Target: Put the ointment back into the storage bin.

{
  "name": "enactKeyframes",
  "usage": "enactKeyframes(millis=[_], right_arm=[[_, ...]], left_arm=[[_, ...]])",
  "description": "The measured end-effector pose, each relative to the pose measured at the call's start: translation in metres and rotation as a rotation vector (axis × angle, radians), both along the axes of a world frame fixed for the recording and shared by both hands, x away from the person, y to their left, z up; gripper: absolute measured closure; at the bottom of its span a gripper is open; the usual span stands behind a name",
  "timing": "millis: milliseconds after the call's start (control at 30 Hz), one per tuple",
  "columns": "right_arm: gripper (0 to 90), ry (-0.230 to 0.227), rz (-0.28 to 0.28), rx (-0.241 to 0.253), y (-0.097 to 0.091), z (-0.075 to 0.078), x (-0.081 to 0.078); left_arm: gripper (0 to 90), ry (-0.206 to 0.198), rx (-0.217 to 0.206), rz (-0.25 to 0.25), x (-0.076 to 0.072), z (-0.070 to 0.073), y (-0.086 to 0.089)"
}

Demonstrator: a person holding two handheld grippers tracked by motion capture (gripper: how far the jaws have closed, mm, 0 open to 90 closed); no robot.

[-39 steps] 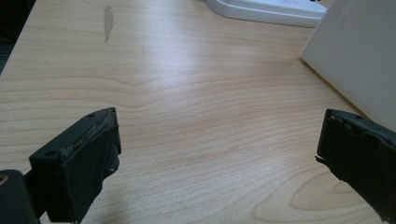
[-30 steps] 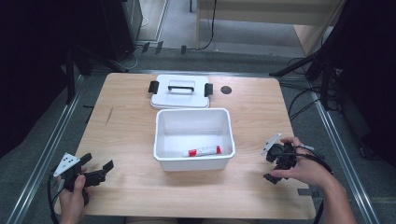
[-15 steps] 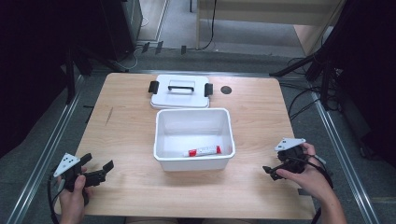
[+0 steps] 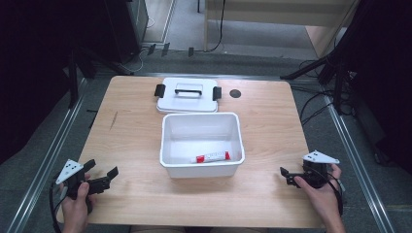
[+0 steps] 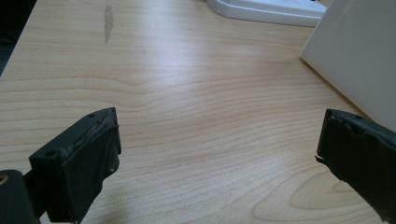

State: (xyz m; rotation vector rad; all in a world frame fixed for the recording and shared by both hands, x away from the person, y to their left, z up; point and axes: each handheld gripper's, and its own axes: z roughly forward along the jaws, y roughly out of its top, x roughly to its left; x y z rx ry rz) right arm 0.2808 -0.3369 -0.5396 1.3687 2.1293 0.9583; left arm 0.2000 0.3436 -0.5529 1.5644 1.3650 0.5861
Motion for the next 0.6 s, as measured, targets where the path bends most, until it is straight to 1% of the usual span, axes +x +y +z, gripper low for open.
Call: enactKeyframes(millis=[133, 200, 267, 367, 433, 500, 600], right_arm=[[0.5, -0.039, -0.107, 0.016, -0.009, -0.003, -0.005], [0.7, -0.055, -0.159, 0.007, -0.013, -0.004, -0.008], [1.3, -0.065, -0.215, -0.008, -0.017, -0.003, -0.011], [1.3, -0.073, -0.286, 0.007, -0.023, -0.003, -0.015], [1.3, -0.073, -0.315, 0.026, -0.026, -0.005, -0.017], [1.7, -0.093, -0.335, 0.039, -0.028, -0.005, -0.02], [1.7, -0.101, -0.367, 0.059, -0.028, -0.005, -0.023]], left_arm=[[0.1, 0.0, 0.0, 0.001, 0.0, 0.0, 0.0], [0.1, 0.0, 0.0, 0.001, 0.0, 0.0, 0.0], [0.1, 0.0, 0.001, 0.001, 0.0, 0.0, 0.0], [0.1, 0.0, 0.0, 0.0, 0.0, 0.0, 0.0], [0.1, 0.0, 0.001, 0.0, 0.0, 0.0, 0.0], [0.1, 0.002, 0.001, 0.0, 0.0, 0.0, 0.0], [0.1, 0.003, 0.002, -0.001, 0.0, 0.0, 0.0]])
